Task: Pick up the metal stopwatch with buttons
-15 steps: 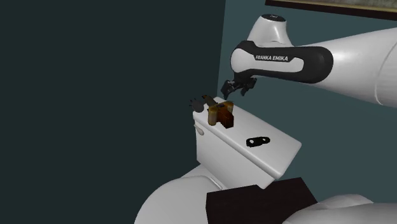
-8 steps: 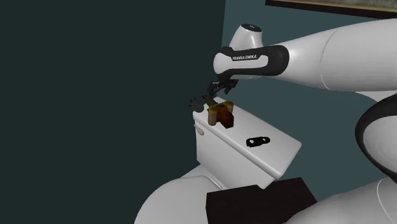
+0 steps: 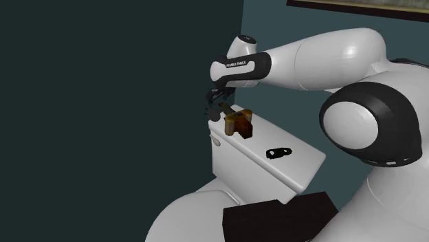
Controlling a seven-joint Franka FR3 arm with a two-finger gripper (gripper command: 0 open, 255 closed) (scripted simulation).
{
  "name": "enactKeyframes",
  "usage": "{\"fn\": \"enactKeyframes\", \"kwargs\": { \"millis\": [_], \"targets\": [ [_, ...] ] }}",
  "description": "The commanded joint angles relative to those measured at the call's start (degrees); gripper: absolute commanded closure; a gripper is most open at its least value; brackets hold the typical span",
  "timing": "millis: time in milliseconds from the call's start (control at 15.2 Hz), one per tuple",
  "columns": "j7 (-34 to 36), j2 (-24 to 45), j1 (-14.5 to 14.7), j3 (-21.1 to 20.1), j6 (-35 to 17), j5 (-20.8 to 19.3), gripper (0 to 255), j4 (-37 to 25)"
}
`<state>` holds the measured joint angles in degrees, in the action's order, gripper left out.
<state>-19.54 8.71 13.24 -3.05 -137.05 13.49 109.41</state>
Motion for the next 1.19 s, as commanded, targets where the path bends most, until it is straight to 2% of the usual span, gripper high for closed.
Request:
{"fn": "enactKeyframes", "kwargs": {
  "millis": [0, 198, 660, 792, 858, 1122],
  "targets": [
    [-1.46, 3.76, 0.35, -0.70, -0.54, 0.77, 0, -3.80],
    [-2.62, 7.78, 0.77, -1.52, -0.93, 1.23, 0, -8.02],
    [-4.20, 10.07, 0.77, -1.81, -5.83, 2.33, 0, -5.31],
    [-4.20, 10.07, 0.77, -1.81, -5.84, 2.33, 0, -5.30],
    [-4.03, 9.96, 0.89, -1.82, -5.87, 2.26, 255, -5.20],
    [-4.16, 9.90, 0.80, -1.81, -5.82, 2.31, 255, -5.16]
  ]
}}
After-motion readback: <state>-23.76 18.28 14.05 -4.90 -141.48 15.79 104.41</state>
